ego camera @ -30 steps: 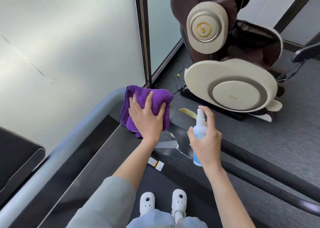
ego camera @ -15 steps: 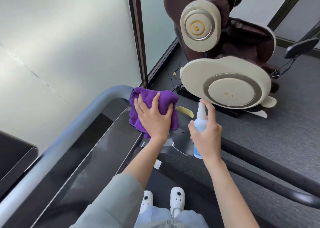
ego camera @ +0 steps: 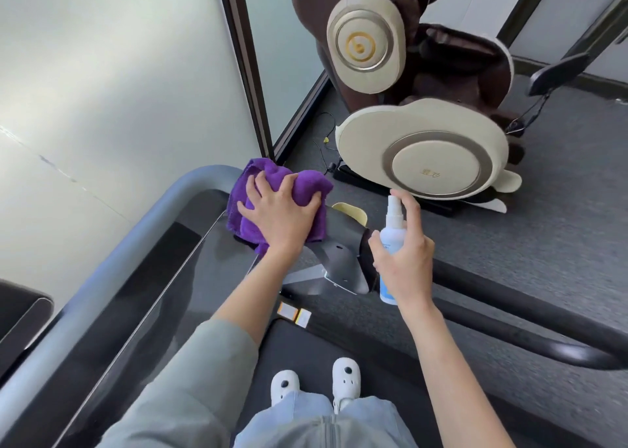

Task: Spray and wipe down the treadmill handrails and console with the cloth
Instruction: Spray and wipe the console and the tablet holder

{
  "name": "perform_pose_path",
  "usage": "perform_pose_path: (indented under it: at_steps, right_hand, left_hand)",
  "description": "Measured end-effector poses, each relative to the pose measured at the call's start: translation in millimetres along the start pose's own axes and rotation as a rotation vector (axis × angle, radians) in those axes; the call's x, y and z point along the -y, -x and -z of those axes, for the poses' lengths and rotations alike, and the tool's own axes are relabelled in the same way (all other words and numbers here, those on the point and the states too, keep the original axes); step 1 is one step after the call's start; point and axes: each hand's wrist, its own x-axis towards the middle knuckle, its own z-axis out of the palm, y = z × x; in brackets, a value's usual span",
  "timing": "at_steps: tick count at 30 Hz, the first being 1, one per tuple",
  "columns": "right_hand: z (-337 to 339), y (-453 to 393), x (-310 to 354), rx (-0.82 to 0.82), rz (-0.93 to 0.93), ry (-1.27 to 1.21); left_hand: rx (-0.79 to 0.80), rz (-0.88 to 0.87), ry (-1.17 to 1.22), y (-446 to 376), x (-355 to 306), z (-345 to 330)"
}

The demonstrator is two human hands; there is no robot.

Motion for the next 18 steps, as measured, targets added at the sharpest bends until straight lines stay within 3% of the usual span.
perform_pose_path:
  at_steps: [7,14,18]
  right_hand:
    - [-1.6,3.2,7.5,0.004,0.066,0.012]
    - [-9.9,11.0,10.3,-0.04,0.054,0.058]
    - [-11.8,22.3,12.4,-0.037,0.054,0.073]
  left_hand:
    - [0.045,-0.276,-0.012,40.4,-29.0,-12.0]
    - [0.037,-0.037,0.017,-17.8,19.8,11.0]
    - [0.043,-0.093,0.067,24.2,-10.7,-5.4]
